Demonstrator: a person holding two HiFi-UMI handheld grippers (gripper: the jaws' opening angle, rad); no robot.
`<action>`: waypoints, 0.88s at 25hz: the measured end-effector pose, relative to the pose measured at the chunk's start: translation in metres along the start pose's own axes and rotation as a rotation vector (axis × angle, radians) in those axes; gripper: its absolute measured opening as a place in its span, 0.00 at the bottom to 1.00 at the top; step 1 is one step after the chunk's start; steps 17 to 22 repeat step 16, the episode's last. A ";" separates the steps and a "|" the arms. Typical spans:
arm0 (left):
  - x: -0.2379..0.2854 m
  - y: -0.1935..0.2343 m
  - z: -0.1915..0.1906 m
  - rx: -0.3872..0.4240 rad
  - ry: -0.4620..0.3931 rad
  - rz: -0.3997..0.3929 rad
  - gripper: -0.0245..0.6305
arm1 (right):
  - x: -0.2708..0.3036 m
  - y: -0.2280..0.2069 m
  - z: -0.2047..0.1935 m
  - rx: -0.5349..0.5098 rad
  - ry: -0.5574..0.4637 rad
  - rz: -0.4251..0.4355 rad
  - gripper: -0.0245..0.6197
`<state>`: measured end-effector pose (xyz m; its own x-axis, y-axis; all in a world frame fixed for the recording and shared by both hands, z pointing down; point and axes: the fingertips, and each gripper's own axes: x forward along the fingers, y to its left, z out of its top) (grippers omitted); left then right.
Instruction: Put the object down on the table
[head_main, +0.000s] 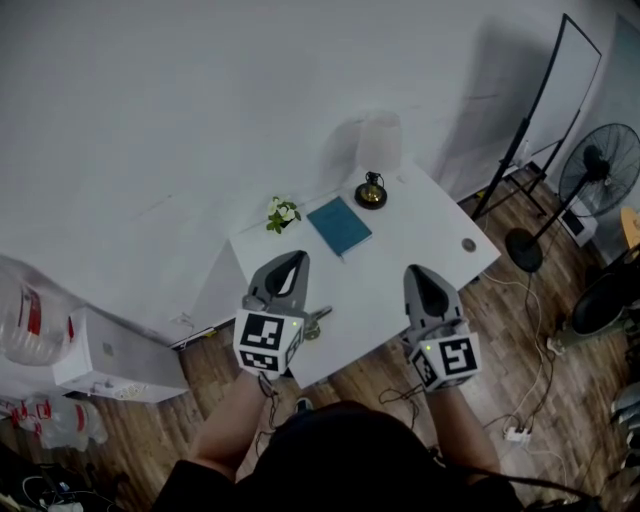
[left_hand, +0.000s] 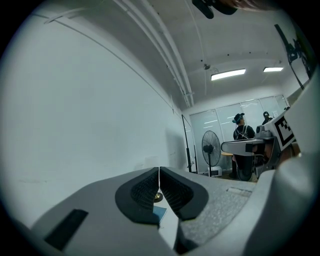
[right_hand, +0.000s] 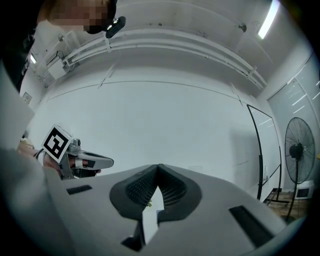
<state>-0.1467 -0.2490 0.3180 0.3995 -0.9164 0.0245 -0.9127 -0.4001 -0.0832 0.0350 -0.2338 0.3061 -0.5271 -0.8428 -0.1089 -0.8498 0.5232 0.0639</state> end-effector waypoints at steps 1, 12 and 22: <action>0.000 0.001 -0.002 -0.003 0.001 -0.001 0.05 | 0.001 0.001 -0.001 0.000 0.002 -0.001 0.05; 0.003 0.019 -0.013 -0.020 0.005 -0.019 0.05 | 0.014 0.010 -0.007 -0.008 0.019 -0.021 0.05; 0.002 0.028 -0.016 -0.021 0.000 -0.028 0.05 | 0.021 0.018 -0.008 -0.016 0.022 -0.026 0.05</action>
